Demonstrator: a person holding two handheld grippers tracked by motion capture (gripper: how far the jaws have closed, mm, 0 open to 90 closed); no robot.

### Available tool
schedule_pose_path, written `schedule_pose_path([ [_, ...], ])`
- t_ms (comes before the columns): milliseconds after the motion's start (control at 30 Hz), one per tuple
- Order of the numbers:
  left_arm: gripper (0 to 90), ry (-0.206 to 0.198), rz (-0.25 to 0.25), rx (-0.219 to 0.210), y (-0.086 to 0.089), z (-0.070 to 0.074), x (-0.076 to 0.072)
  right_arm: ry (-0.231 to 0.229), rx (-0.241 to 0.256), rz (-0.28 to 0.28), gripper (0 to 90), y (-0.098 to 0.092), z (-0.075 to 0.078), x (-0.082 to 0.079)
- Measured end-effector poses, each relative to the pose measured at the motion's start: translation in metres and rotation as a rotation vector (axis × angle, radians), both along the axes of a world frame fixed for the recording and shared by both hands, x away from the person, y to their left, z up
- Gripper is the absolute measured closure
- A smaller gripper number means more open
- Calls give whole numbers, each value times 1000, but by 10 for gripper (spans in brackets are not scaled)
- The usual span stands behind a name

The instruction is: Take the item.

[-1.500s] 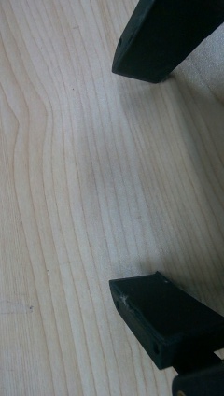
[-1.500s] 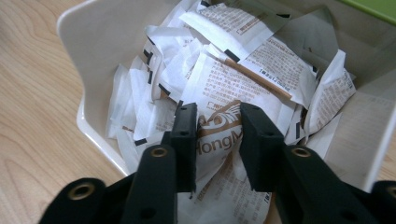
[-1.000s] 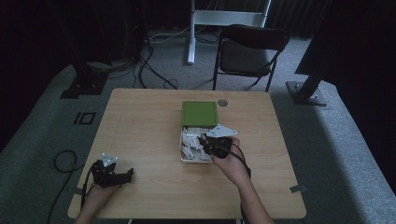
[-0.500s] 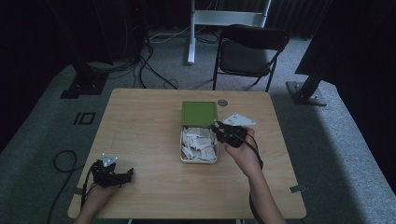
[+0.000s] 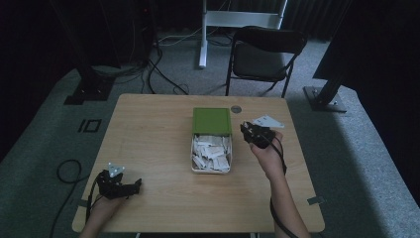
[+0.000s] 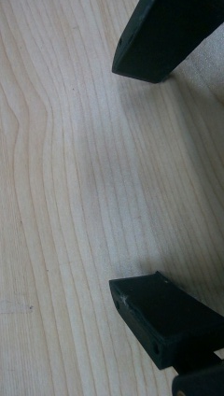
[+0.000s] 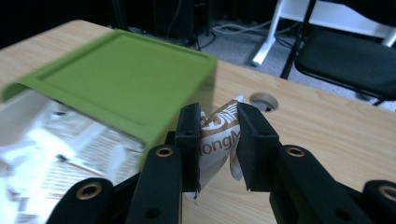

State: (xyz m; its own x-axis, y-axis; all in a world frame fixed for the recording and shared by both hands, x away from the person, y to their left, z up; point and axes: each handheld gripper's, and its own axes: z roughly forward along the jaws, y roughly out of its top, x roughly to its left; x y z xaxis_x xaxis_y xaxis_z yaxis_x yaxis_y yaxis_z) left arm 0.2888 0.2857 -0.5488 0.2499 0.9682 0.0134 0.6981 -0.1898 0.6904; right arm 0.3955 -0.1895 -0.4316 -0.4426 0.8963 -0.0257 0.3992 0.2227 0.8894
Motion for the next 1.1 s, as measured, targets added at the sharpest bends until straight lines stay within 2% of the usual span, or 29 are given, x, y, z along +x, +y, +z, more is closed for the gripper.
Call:
schedule_pose_path([
  [133, 19, 0, 0, 0, 0, 0, 0, 2, 11, -52, 718, -8, -9, 12],
  [233, 19, 0, 0, 0, 0, 0, 0, 5, -6, -73, 718, -11, -17, 22],
  [533, 19, 0, 0, 0, 0, 0, 0, 69, -7, -144, 718, -18, -45, 48],
  [600, 19, 0, 0, 0, 0, 0, 0, 90, 5, -167, 718, -22, -53, 53],
  [667, 19, 0, 0, 0, 0, 0, 0, 108, -19, -186, 718, -25, -61, 59],
  [767, 19, 0, 0, 0, 0, 0, 0, 121, -13, -207, 718, -27, -67, 65],
  [867, 19, 0, 0, 0, 0, 0, 0, 149, -35, -227, 718, -30, -78, 77],
  [1067, 19, 0, 0, 0, 0, 0, 0, 203, -59, -249, 718, -29, -96, 88],
  [1100, 19, 0, 0, 0, 0, 0, 0, 201, -53, -255, 718, -29, -98, 89],
])
